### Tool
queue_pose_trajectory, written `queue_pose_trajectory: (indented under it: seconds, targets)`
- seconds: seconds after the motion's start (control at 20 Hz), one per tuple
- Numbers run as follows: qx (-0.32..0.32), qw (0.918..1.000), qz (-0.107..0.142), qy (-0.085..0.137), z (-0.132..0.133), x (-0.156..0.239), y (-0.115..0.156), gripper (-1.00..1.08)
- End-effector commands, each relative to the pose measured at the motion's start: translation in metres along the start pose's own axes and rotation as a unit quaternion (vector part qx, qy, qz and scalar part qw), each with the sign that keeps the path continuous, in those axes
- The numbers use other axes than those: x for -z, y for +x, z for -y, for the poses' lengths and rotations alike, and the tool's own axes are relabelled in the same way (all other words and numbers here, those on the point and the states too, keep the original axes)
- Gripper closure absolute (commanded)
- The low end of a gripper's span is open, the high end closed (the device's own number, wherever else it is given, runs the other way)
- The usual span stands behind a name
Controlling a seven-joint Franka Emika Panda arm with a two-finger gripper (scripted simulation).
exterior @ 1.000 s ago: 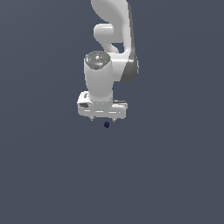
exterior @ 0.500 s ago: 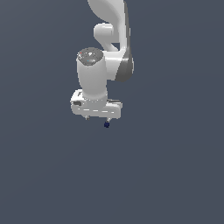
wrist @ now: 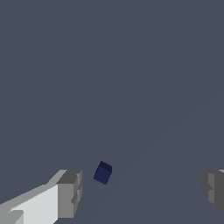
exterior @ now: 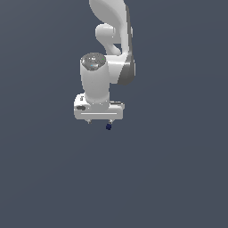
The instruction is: Pick up the object and move it to a goal position.
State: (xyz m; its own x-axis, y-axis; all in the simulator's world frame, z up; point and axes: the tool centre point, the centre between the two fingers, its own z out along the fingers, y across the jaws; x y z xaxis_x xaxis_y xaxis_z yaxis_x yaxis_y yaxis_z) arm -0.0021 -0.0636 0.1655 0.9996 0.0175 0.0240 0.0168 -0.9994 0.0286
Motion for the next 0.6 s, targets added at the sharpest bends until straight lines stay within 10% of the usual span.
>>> queue_pose_trajectory:
  seconds: [0.0,0.55]
  targets:
    - [0.025,0.9997,0.001,0.0,0.001,-0.005,-0.003,-0.92]
    - [0.176,0.9843,0.006,0.001,0.008,-0.036,-0.02,-0.92]
